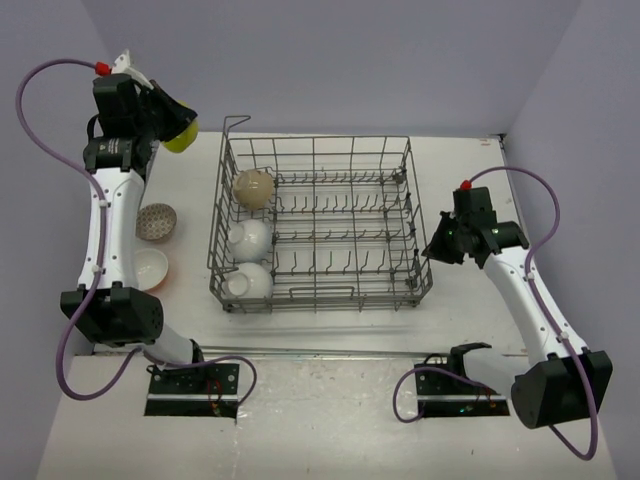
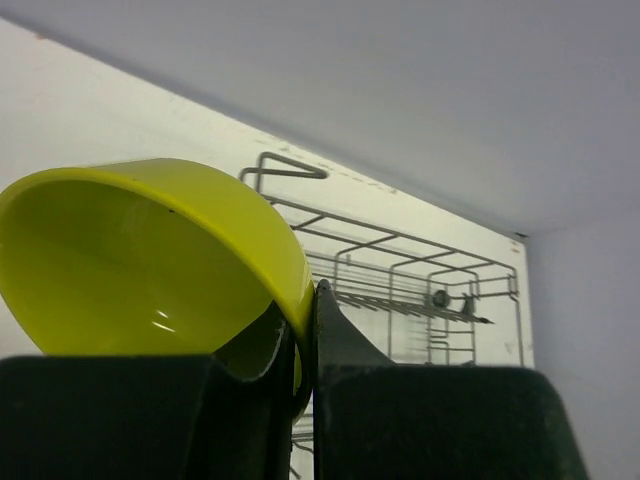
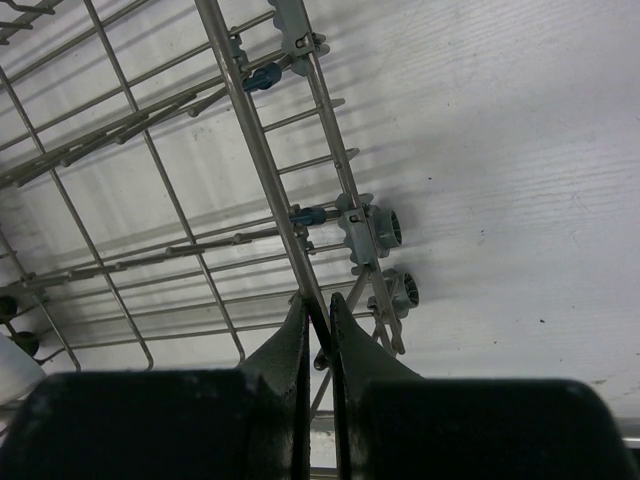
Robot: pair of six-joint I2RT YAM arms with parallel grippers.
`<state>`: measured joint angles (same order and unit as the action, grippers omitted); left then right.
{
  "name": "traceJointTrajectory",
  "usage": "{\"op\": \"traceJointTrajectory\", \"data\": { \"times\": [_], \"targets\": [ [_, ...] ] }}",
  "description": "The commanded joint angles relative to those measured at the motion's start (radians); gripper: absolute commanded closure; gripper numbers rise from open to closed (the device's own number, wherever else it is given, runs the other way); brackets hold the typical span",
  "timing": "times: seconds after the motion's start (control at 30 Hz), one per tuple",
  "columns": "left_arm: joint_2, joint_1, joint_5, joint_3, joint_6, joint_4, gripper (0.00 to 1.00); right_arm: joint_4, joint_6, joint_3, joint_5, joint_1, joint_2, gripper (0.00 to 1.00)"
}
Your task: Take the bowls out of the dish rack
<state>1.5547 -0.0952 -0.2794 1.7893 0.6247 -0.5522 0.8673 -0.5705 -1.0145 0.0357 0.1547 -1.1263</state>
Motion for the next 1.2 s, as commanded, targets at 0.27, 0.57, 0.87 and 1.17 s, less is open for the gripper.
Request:
{"op": "traceJointTrajectory", "data": {
  "times": [0.27,0.57,0.87,1.17],
  "targets": [
    [-0.079,0.000,0.544,-0.165,-0.025,-0.319,1.00,0.078,0.018,-0.056,-0.142,-0.044,-0.021,1.00],
    [-0.243,0.000,0.680,-0.517,0.043,-0.344,1.00,0.079,0.021,-0.087,-0.120,-0.044,-0.046,1.00],
    [-0.326,0.000,0.755,-0.672,0.032,-0.373,1.00,0.076,0.029,-0.078,-0.111,-0.044,-0.047,1.00],
    [-0.309,-0.054,0.750,-0.765,-0.005,-0.345,1.00,0.076,0.038,-0.095,-0.096,-0.044,-0.059,1.00]
  ]
}}
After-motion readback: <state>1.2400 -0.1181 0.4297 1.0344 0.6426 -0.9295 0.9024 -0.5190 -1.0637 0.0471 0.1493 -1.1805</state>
